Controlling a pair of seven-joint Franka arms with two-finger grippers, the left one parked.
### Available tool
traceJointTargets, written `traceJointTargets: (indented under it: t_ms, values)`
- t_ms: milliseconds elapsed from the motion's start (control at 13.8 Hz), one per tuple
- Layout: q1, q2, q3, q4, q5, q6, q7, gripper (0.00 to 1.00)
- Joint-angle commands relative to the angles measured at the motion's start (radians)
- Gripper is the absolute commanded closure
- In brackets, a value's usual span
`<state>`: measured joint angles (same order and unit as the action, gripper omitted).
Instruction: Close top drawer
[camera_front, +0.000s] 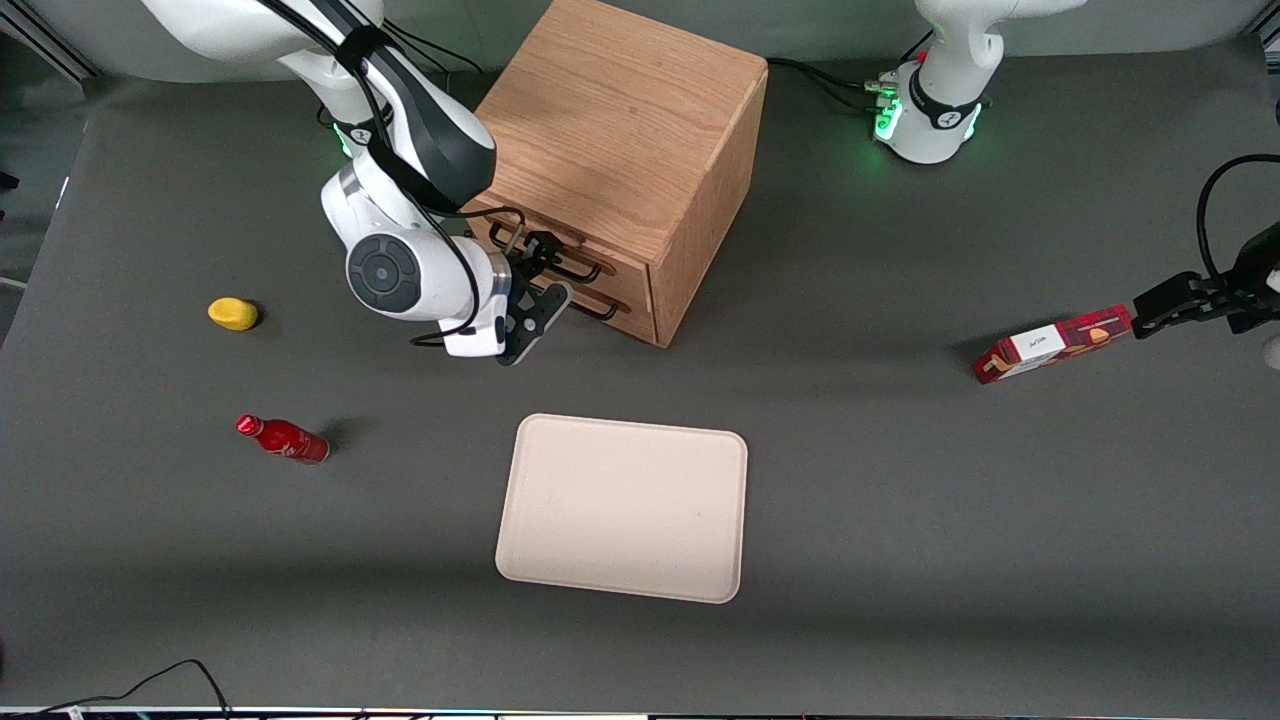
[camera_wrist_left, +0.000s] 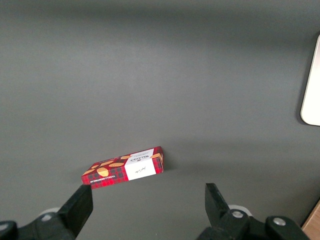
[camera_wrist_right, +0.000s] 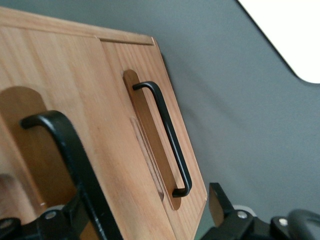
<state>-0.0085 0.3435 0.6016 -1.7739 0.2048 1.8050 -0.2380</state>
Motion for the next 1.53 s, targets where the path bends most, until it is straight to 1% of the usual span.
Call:
traceJointTargets:
  t_ms: [0, 145, 436, 655, 727, 800, 945, 1091, 1164, 1382, 1455]
  values:
    - [-0.017, -0.009, 0.007, 0.057, 0.004, -0.044, 0.023, 0.00]
    - [-0.024, -0.009, 0.006, 0.091, 0.002, -0.073, 0.022, 0.00]
    - [-0.031, -0.024, -0.052, 0.168, 0.007, -0.087, 0.037, 0.00]
    - [-0.030, -0.090, -0.141, 0.177, 0.002, -0.087, 0.040, 0.00]
    - [-0.028, -0.113, -0.173, 0.176, -0.011, -0.089, 0.058, 0.00]
    - [-0.028, -0.132, -0.189, 0.177, -0.048, -0.089, 0.103, 0.00]
    - [-0.028, -0.164, -0.221, 0.179, -0.140, -0.101, 0.243, 0.00]
    - [-0.028, -0.195, -0.273, 0.186, -0.201, -0.137, 0.322, 0.00]
    - [-0.028, -0.208, -0.310, 0.185, -0.221, -0.159, 0.331, 0.00]
    - [-0.027, -0.247, -0.413, 0.183, -0.223, -0.196, 0.342, 0.00]
    - [-0.027, -0.259, -0.431, 0.182, -0.223, -0.205, 0.344, 0.00]
